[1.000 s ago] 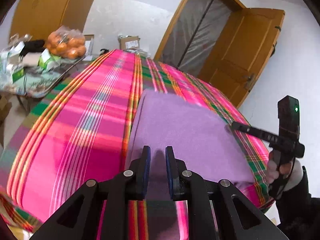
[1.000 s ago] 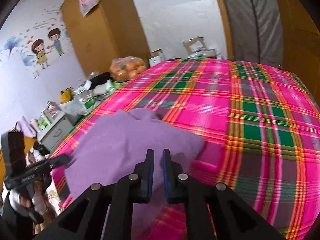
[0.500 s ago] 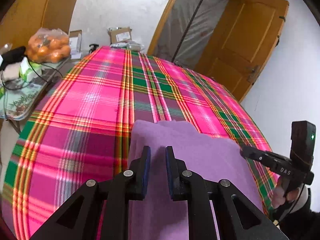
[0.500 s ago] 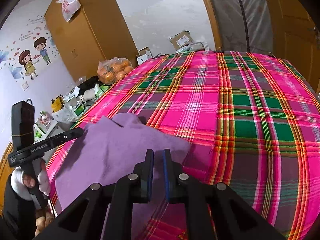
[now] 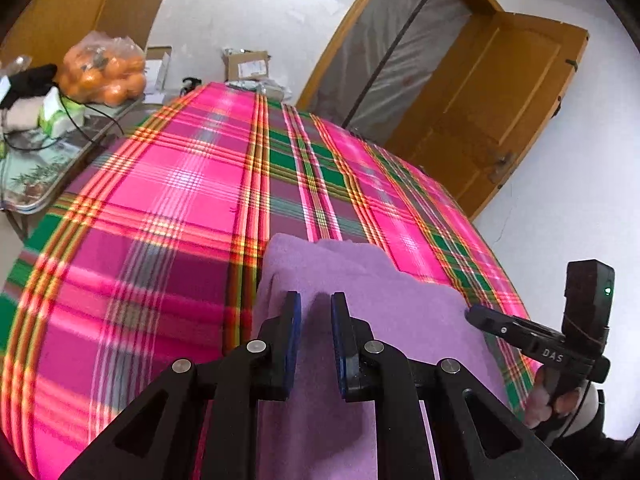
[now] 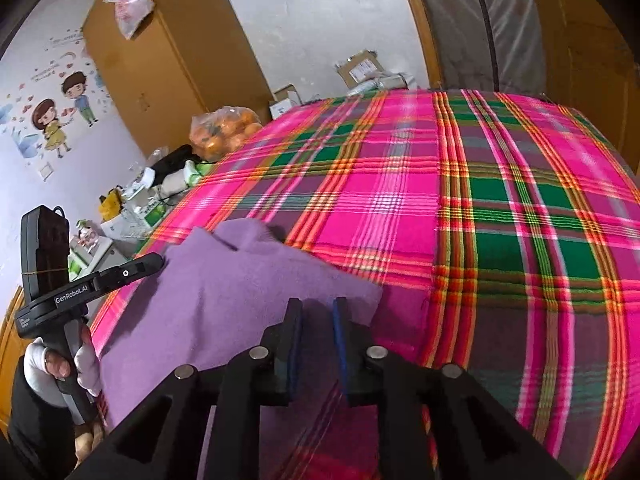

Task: Fold clothes

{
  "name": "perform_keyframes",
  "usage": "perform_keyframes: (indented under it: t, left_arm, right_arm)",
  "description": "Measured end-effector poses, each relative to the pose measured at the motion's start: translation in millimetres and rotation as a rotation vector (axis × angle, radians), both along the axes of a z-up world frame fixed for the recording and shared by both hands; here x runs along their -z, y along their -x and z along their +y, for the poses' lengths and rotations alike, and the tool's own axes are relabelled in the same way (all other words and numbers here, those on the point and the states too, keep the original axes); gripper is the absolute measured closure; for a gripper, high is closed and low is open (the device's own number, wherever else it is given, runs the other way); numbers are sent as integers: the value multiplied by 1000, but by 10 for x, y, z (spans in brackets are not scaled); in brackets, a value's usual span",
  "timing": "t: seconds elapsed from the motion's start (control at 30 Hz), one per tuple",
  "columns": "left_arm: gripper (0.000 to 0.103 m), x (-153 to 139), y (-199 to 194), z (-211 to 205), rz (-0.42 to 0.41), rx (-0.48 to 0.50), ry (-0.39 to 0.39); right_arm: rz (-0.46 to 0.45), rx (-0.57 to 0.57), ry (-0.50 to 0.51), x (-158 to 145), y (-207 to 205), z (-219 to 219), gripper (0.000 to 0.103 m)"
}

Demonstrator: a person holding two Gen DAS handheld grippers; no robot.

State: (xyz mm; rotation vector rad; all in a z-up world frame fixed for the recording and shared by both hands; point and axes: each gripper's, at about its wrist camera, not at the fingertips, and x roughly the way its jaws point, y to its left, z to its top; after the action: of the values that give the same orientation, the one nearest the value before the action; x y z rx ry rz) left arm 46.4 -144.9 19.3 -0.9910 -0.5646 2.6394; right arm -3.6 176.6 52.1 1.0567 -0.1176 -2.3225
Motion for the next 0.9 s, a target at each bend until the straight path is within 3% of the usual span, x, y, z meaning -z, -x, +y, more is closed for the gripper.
perform_keyframes:
  t: [0.17, 0.3, 0.5, 0.6, 0.7, 0.8, 0.83, 0.9]
  left_arm:
    - [87, 16, -332, 14, 12, -14, 14]
    - [87, 160, -346, -19, -11, -13, -21]
    - [87, 85, -515, -50, -5, -31, -23]
    - [87, 102, -661, -71, -6, -44, -34]
    - [87, 94, -801, -102, -4, -58, -41]
    - [76, 95, -858, -155, -15, -73, -48]
    - [62, 100, -855, -180, -23, -76, -50]
    - [60, 110, -850, -231, -39, -83, -56]
  right_arm:
    - [22, -64, 22, -32, -296, 14, 84]
    - [4, -71, 3, 56, -320, -44, 83]
    - [11, -68, 45, -68, -409, 80, 83]
    - [0, -63, 68, -83, -457, 161, 78]
    - [-23, -62, 96, -59, -489, 247, 62]
    - [-64, -61, 139, -2, -494, 337, 56]
    - [-81, -60, 152, 27, -486, 358, 55]
    - [-118, -53, 175, 83, -445, 394, 55]
